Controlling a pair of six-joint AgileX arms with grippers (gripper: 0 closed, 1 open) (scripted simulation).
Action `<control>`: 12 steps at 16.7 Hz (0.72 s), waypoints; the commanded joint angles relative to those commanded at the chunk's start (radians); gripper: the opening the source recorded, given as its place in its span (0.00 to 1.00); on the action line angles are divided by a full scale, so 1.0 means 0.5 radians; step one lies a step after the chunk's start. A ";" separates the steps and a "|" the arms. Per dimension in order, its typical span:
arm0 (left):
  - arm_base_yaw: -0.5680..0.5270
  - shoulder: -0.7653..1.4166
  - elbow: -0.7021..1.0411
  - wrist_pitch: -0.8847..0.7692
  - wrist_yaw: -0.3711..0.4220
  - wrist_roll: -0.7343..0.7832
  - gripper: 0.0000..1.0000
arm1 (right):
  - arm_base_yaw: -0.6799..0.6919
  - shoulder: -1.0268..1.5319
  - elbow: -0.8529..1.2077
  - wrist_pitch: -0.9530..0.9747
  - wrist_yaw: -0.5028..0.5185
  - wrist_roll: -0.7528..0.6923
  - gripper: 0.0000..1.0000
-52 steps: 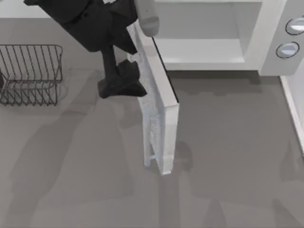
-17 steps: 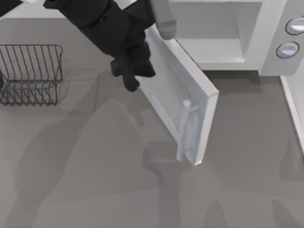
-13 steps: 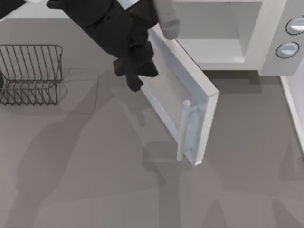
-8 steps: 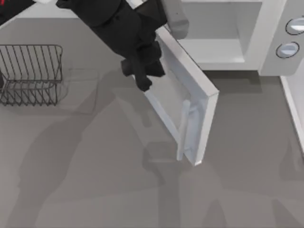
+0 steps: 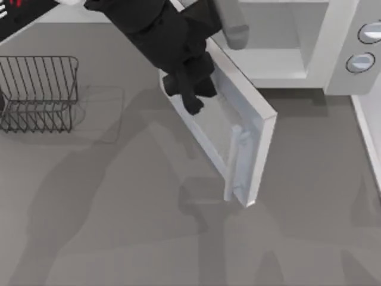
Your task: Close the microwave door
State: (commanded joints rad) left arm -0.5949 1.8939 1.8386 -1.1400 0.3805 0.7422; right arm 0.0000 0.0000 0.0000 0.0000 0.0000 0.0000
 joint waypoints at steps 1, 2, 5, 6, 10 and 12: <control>-0.019 0.017 0.018 0.001 -0.006 -0.018 0.00 | 0.000 0.000 0.000 0.000 0.000 0.000 1.00; -0.032 0.025 0.038 0.007 -0.013 -0.032 0.00 | 0.000 0.000 0.000 0.000 0.000 0.000 1.00; -0.037 0.027 0.045 0.010 -0.016 -0.037 0.00 | 0.000 0.000 0.000 0.000 0.000 0.000 1.00; -0.027 0.019 0.036 0.009 -0.013 -0.035 0.00 | 0.000 0.000 0.000 0.000 0.000 0.000 1.00; -0.063 0.057 0.088 0.008 -0.026 -0.069 0.00 | 0.000 0.000 0.000 0.000 0.000 0.000 1.00; -0.084 0.080 0.116 0.007 -0.034 -0.088 0.00 | 0.000 0.000 0.000 0.000 0.000 0.000 1.00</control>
State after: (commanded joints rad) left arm -0.6369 1.9337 1.8966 -1.1363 0.3636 0.6981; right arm 0.0000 0.0000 0.0000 0.0000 0.0000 0.0000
